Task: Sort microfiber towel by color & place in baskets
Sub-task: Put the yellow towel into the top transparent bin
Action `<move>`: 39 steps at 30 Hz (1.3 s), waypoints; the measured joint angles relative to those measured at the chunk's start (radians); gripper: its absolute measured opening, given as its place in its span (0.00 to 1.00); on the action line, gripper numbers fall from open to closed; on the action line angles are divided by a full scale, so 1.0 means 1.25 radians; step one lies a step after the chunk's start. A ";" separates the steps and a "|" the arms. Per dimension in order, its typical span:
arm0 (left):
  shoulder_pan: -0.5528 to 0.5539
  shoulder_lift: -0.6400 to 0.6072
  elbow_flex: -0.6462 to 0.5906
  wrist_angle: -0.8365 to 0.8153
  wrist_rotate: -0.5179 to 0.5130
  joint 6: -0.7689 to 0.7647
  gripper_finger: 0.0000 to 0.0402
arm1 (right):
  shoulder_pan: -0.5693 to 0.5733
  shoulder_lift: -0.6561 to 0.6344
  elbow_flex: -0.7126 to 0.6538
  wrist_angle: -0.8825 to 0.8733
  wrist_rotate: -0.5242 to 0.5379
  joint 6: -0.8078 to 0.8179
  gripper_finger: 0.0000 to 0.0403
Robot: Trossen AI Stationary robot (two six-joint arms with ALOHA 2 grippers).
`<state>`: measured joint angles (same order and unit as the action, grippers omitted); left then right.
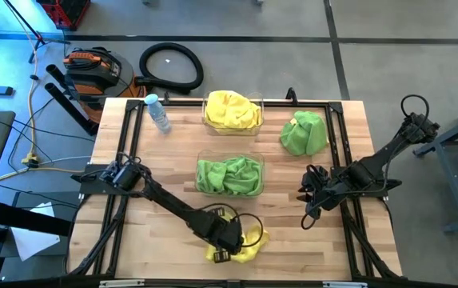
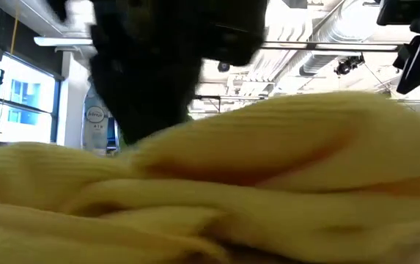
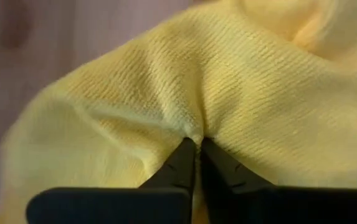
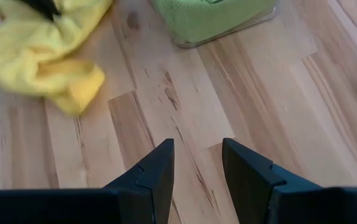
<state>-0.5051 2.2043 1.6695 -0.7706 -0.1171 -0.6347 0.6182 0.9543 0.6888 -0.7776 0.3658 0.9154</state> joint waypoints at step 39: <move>0.790 -0.574 0.005 -0.076 -0.023 0.603 0.00 | -0.027 0.001 0.000 0.004 0.106 -0.063 0.32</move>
<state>0.4828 1.4863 1.6756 -0.8652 -0.1463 0.1185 0.5843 0.9550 0.6888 -0.7723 0.4983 0.8371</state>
